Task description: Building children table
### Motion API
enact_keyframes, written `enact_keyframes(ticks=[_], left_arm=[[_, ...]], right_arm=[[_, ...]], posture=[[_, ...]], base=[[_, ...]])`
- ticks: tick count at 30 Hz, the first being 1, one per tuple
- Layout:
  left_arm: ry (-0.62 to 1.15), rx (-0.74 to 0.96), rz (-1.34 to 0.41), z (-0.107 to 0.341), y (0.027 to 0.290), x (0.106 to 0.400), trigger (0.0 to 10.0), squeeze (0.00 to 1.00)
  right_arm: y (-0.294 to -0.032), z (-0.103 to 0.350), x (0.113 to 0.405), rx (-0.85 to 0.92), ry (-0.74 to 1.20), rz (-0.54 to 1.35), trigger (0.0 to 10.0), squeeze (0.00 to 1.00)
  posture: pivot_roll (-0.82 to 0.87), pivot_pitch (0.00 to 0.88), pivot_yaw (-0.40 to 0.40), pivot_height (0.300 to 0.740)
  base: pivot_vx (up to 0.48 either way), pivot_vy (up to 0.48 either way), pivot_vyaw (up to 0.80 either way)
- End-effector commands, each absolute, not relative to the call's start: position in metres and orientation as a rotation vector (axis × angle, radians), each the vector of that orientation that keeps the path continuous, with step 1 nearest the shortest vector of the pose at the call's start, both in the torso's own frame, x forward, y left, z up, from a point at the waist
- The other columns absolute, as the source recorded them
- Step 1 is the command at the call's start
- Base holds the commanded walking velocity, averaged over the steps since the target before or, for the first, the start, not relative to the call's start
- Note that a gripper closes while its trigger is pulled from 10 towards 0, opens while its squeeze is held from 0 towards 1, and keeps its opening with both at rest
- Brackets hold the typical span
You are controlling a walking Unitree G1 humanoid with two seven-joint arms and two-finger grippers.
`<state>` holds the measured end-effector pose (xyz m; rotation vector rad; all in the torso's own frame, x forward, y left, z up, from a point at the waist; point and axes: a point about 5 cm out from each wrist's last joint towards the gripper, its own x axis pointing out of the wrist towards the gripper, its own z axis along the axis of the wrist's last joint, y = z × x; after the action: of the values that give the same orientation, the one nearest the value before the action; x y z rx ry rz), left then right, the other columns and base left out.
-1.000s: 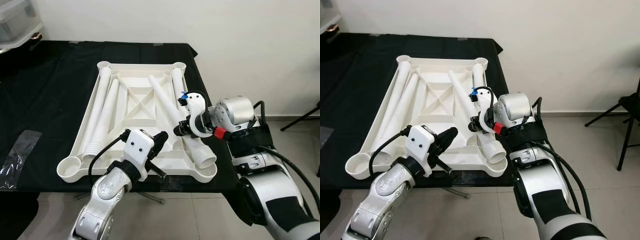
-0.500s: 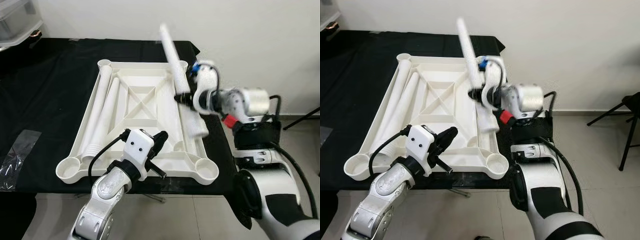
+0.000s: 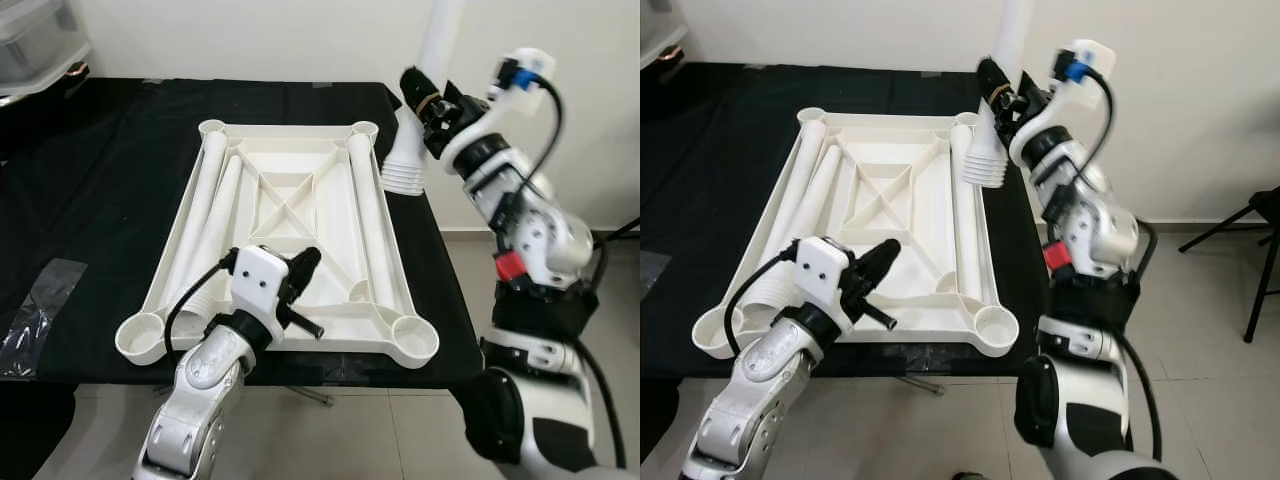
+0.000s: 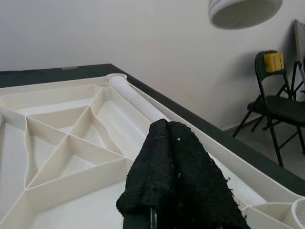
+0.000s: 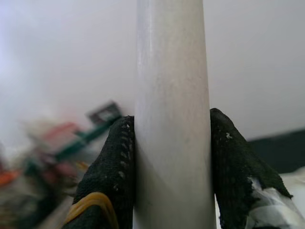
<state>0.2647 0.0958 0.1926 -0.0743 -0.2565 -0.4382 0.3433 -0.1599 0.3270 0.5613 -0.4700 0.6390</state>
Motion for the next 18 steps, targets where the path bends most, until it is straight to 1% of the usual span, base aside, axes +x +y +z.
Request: enact_keyframes(ticks=[1,3,4,7,8,9,10,12,13,14,15,16,18], left_arm=[[-0.245,-0.124,-0.412,0.193,0.101,0.267,10.0,0.0],[-0.276,-0.182,-0.406,0.203,0.105,0.27,10.0,0.0],[-0.307,-0.215,-0.408,0.213,0.11,0.272,10.0,0.0],[-0.346,-0.251,-0.412,0.225,0.116,0.274,10.0,0.0],[-0.46,-0.299,-0.458,0.259,0.136,0.275,10.0,0.0],[-0.504,-0.308,-0.488,0.272,0.143,0.274,10.0,0.0],[-0.504,-0.308,-0.488,0.272,0.143,0.274,10.0,0.0],[-0.601,-0.268,-0.566,0.299,0.157,0.267,10.0,0.0],[-0.601,-0.268,-0.566,0.299,0.157,0.267,10.0,0.0],[-0.645,-0.259,-0.623,0.311,0.163,0.263,10.0,0.03],[-0.693,-0.192,-0.833,0.328,0.16,0.246,10.0,1.0],[-0.699,-0.173,-0.887,0.33,0.158,0.242,10.0,1.0],[-0.688,-0.205,-0.979,0.336,0.154,0.239,10.0,1.0]], right_arm=[[-0.164,0.339,0.328,0.579,-0.594,0.762,0.0,0.0],[-0.163,0.337,0.318,0.556,-0.617,0.87,0.0,0.0],[-0.162,0.332,0.315,0.514,-0.596,0.928,9.9,0.0],[-0.161,0.327,0.313,0.486,-0.581,0.966,9.9,0.0],[-0.167,0.317,0.312,0.354,-0.529,0.986,10.0,0.0],[-0.17,0.314,0.313,0.303,-0.509,0.991,10.0,0.0],[-0.17,0.314,0.313,0.303,-0.509,0.991,10.0,0.0],[-0.177,0.31,0.312,0.189,-0.481,1.006,10.0,0.0],[-0.177,0.31,0.312,0.189,-0.481,1.006,10.0,0.0],[-0.181,0.31,0.311,0.152,-0.47,1.019,10.0,0.0],[-0.182,0.31,0.308,0.121,-0.451,1.069,10.0,0.0],[-0.183,0.311,0.307,0.117,-0.447,1.082,10.0,0.0],[-0.178,0.309,0.302,0.102,-0.429,1.156,10.0,0.0]], posture=[[-0.06,0.113,-0.02,0.74],[-0.06,0.112,-0.018,0.74],[-0.06,0.111,-0.019,0.74],[-0.06,0.111,-0.019,0.74],[-0.06,0.109,-0.023,0.74],[-0.06,0.109,-0.023,0.74],[-0.06,0.109,-0.023,0.74],[-0.06,0.109,-0.023,0.74],[-0.06,0.109,-0.023,0.74],[-0.04,0.106,-0.024,0.74],[-0.04,0.101,-0.023,0.74],[-0.04,0.101,-0.023,0.74],[-0.04,0.098,-0.021,0.74]], base=[[0.0,0.0,0.0],[0.0,0.0,0.0],[0.0,0.0,0.0],[0.0,0.0,0.0],[0.0,0.0,0.0],[0.0,0.0,0.0],[0.0,0.0,0.0],[0.0,0.0,0.0],[0.0,0.0,0.0],[0.0,0.0,0.0],[0.0,0.0,0.0],[0.0,0.0,0.0],[0.0,0.0,0.0]])
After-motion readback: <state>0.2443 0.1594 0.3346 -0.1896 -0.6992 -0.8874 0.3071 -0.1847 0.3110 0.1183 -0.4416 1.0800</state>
